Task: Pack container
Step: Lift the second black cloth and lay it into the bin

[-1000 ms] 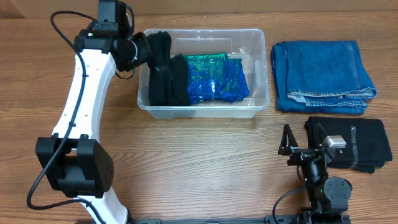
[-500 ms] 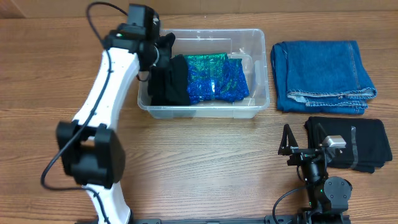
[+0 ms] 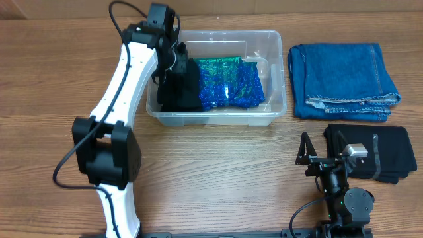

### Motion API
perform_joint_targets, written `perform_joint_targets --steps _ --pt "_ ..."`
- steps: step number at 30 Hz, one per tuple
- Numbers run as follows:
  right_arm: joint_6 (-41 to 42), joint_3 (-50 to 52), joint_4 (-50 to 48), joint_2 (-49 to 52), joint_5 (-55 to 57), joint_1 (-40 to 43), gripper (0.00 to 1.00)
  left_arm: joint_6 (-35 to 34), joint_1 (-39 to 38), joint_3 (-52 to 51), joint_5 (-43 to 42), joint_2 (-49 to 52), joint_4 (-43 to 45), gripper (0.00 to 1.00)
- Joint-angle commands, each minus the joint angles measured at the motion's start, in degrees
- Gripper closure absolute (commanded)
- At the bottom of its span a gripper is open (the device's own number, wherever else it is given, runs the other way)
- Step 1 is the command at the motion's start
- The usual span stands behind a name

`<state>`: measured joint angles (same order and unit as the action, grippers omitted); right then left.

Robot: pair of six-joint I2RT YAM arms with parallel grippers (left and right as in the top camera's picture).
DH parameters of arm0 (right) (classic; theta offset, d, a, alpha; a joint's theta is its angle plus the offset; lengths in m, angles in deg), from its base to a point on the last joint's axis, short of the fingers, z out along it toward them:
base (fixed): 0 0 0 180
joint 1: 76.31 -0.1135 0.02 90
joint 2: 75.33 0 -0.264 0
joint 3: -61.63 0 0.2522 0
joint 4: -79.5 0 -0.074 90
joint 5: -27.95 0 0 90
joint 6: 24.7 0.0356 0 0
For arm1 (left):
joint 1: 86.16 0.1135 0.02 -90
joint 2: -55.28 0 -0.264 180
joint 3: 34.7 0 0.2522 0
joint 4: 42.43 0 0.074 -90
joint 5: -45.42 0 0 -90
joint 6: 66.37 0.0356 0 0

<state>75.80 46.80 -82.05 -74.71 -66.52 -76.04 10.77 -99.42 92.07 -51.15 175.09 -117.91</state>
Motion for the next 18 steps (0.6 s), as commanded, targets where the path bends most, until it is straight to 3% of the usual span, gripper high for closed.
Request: perform_joint_targets --steps 1,4,5,12,18 --pt "0.2 0.6 -0.2 -0.5 0.3 -0.3 0.0 2.6 -1.8 3.7 1.1 -9.5 -0.8 0.88" --pt "0.2 0.6 -0.2 -0.5 0.4 -0.3 0.0 3.1 -1.8 3.7 1.0 -15.1 -3.3 0.6" --pt "0.2 0.6 -0.2 -0.5 0.3 -0.3 0.0 3.6 -1.8 3.7 1.1 -16.0 -4.5 0.57" --pt "0.2 0.6 -0.2 -0.5 0.3 -0.3 0.0 2.0 -1.8 3.6 7.1 -16.6 -10.3 0.49" --pt "0.2 0.6 -0.2 -0.5 0.3 -0.3 0.0 -1.0 -2.4 3.6 7.2 -16.6 -11.8 0.46"
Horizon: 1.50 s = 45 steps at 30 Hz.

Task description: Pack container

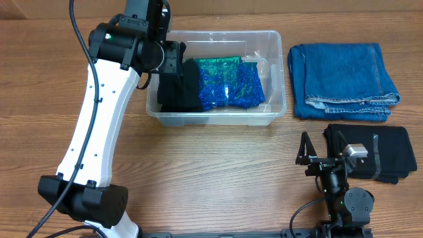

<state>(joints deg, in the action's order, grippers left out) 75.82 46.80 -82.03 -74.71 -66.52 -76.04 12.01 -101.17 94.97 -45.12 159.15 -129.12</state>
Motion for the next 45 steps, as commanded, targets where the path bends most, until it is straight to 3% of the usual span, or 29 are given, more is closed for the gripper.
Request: perform_joint_targets --steps 1,8,17,19,21,22,23,30,35,41,45 --pt "0.1 0.6 -0.3 -0.5 0.4 -0.3 0.0 -2.4 -0.8 0.7 1.1 -0.7 -0.8 0.46" --pt "0.1 0.6 -0.3 -0.5 0.4 -0.3 0.0 -4.3 -1.0 0.7 1.2 -1.9 -4.3 0.48" --pt "0.1 0.6 -0.4 -0.5 0.4 -0.3 0.0 -6.9 3.0 0.7 10.2 -4.8 -2.8 0.41" --pt "0.2 0.6 -1.0 -0.5 0.5 -0.3 0.0 -6.9 5.7 0.7 10.1 -4.8 -1.7 0.37" --pt "0.2 0.6 -3.6 -0.5 -3.2 -0.3 0.0 -6.9 8.6 0.7 10.0 -4.8 -1.4 0.27" --pt "0.2 0.6 -4.2 -0.5 -4.5 -0.3 0.0 -6.8 9.3 0.7 9.9 -4.8 -1.4 0.19" --pt "0.2 0.6 -4.7 -0.5 -5.9 -0.3 0.0 -6.8 9.4 0.7 10.0 -4.8 -1.4 0.03" --pt "3.1 -4.0 -4.0 0.8 -15.4 -0.2 0.0 -6.8 9.4 0.7 9.9 -4.8 -2.1 0.0" --pt "3.0 -19.5 1.1 19.8 -21.0 -0.2 0.0 -6.8 9.4 0.7 9.9 -4.8 -2.1 0.0" --pt "3.4 -57.5 20.7 59.2 -34.5 -0.2 0.0 -6.8 9.4 0.7 9.9 -4.8 -2.1 0.0" --pt "3.3 -60.5 20.5 68.7 -41.6 -0.2 0.0 -6.8 9.4 0.7 9.9 -4.8 -2.1 0.0"
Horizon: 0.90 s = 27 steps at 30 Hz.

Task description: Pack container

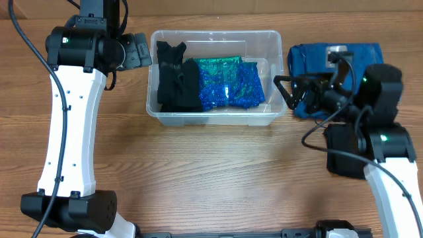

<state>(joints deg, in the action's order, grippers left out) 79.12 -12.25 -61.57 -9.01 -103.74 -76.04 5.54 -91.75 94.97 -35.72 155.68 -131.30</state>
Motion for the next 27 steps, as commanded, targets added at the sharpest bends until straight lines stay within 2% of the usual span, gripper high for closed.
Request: perform_joint_targets --steps 1,4,7,11,16,21,27 --pt "0.0 -1.4 0.3 4.2 -3.8 0.4 0.0 -0.3 -0.1 0.7 0.5 -1.3 0.1 0.0" --pt "12.8 -1.5 7.0 4.6 11.8 5.7 0.0 -0.3 -0.1 0.7 0.5 -1.3 0.2 0.0" --pt "24.1 -1.5 20.7 4.6 24.2 17.0 0.0 -0.3 -0.1 0.7 0.5 -1.3 0.1 0.0" --pt "28.2 -0.9 31.6 4.6 34.3 29.4 0.0 -0.3 -0.1 0.7 0.5 -1.3 0.1 0.0" --pt "28.2 5.7 27.6 6.5 34.1 38.1 0.0 -0.3 -0.1 0.7 0.5 -1.3 0.1 0.0" --pt "28.2 9.2 23.7 12.9 34.2 38.1 0.0 -0.3 -0.1 0.7 0.5 -1.3 0.1 0.0" --pt "28.2 9.2 23.5 18.6 35.9 38.1 0.0 -0.1 0.0 0.7 0.8 -1.3 1.6 0.0"
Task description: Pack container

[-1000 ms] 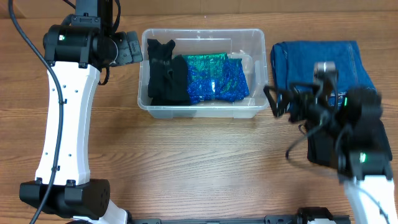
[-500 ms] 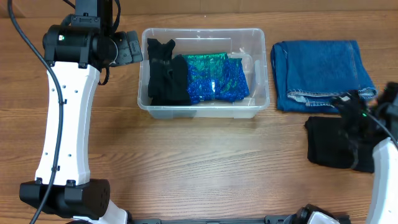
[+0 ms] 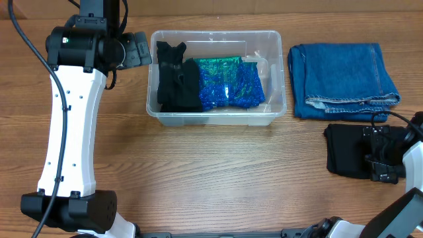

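Note:
The clear plastic container (image 3: 217, 116) stands at the back middle. It holds a black garment (image 3: 176, 84) at its left end, with a green sparkly piece (image 3: 220, 66) and a blue sparkly piece (image 3: 236, 87) beside it. My left gripper (image 3: 140, 50) hovers just outside the container's left wall, open and empty. Folded blue jeans (image 3: 344, 79) lie to the right of the container. A folded black cloth (image 3: 349, 152) lies in front of them. My right gripper (image 3: 379, 155) is over the cloth's right part with its fingers spread.
The left arm's white links run down the left side of the wooden table (image 3: 211, 178) to its base at the front left. The right arm enters from the right edge, low over the black cloth.
The right arm was over the jeans with its gripper near the container's right wall. It is now at the front right, over the black cloth. The left arm has not moved.
First my left gripper was inside the container's left end at the black garment, with the right arm folded at the front. Then the left gripper was at the container's left wall, later outside it, the garment left inside. The right arm stood over the jeans, and now over the black cloth.

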### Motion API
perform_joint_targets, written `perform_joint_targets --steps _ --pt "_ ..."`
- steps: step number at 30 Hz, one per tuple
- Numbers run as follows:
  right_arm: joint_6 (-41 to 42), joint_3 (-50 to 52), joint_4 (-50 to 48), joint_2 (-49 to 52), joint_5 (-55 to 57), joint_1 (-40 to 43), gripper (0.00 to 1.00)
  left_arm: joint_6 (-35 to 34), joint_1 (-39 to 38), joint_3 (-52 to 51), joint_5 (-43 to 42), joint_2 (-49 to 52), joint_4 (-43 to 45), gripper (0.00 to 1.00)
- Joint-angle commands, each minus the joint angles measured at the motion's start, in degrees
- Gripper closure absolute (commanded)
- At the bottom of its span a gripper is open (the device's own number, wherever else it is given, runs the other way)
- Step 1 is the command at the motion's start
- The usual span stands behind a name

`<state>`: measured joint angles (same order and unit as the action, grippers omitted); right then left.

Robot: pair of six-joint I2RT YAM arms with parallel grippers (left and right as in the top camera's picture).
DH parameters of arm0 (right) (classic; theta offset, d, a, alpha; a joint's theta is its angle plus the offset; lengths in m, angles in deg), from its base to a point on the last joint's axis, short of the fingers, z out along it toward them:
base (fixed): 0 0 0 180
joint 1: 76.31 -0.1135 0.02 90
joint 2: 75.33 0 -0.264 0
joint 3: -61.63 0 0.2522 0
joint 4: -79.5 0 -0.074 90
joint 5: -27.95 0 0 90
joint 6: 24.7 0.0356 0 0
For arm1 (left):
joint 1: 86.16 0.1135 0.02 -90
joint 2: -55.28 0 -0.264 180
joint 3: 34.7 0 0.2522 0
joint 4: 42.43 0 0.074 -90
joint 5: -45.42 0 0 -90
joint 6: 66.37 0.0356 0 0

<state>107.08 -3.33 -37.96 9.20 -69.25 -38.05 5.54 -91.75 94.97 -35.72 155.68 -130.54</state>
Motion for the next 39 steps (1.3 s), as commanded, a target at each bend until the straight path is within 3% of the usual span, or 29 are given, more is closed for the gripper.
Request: perform_joint_targets --steps 1,12,20,23,25,26,27,28,29,30,32,33,39 --pt "0.0 0.3 -0.1 0.3 1.6 0.2 0.0 1.4 -0.1 0.7 1.1 -1.1 1.1 0.0" --pt "-6.3 0.3 3.5 0.2 1.2 8.4 0.0 1.4 2.8 0.7 3.3 2.7 1.9 0.0" --pt "-6.2 7.2 -6.0 0.3 2.1 8.3 0.0 1.4 3.0 0.7 3.3 2.8 1.9 0.0" --pt "-6.2 9.5 -10.4 0.4 2.2 8.3 0.06 1.4 2.5 0.7 3.3 2.8 1.9 0.0" --pt "-6.3 11.0 -12.8 0.4 2.2 8.3 0.17 1.4 3.0 0.7 3.3 3.0 2.0 0.0" --pt "-6.2 12.6 -15.6 0.4 1.7 8.3 0.38 1.4 3.1 0.7 3.3 3.0 1.9 0.0" --pt "-6.2 13.3 -16.8 0.4 1.5 8.3 0.51 1.4 3.0 0.7 3.3 3.0 1.9 0.0" --pt "-6.2 13.6 -17.2 0.4 1.3 8.2 0.75 1.4 3.0 0.7 3.3 3.1 2.0 0.0" --pt "-6.3 13.6 -17.4 0.4 1.2 8.2 0.89 1.4 2.7 0.7 3.3 3.2 2.0 0.0" --pt "-6.3 13.6 -17.6 0.4 1.2 8.2 0.96 1.4 2.5 0.7 3.3 3.3 2.0 0.0" --pt "-6.5 13.6 -17.7 0.3 0.9 8.2 0.96 1.4 2.6 0.7 3.3 3.3 1.9 0.0" --pt "-10.8 11.7 -16.9 0.1 -3.5 8.2 0.96 1.4 2.6 0.7 3.3 3.3 2.0 0.0" --pt "-15.7 -5.9 0.3 -9.7 -9.6 8.2 0.96 1.4 2.6 0.7 3.3 3.3 1.9 0.0"
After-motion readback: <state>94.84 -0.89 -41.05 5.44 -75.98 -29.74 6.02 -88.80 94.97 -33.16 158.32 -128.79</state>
